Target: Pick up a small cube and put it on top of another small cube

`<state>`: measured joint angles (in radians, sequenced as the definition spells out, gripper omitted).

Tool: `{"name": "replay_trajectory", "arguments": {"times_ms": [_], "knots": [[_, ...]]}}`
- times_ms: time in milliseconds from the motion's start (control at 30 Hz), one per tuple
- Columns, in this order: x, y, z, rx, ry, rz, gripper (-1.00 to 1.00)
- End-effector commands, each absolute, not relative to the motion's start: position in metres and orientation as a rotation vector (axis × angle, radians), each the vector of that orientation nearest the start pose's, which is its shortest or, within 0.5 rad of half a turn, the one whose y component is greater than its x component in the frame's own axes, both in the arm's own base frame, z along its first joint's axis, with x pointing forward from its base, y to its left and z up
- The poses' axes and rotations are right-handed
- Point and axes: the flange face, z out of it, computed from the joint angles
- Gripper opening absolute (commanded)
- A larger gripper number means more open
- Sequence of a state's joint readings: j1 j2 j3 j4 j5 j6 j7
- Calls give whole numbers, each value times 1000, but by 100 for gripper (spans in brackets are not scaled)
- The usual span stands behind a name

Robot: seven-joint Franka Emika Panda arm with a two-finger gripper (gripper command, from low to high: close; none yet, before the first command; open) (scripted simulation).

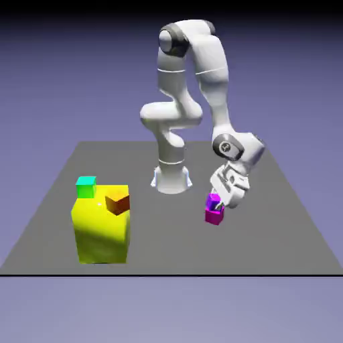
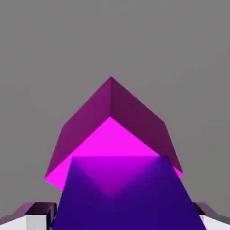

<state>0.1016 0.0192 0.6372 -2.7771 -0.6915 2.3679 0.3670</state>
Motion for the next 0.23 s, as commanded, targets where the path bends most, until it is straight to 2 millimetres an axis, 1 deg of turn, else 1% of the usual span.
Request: {"name": "replay_trajectory", "arguments": {"times_ms": [0, 167, 200], "knots": [[251, 224, 190, 2314, 1232, -204, 100], [246, 239, 227, 2318, 1237, -206, 100], [245, 240, 230, 2319, 1239, -206, 100]]}}
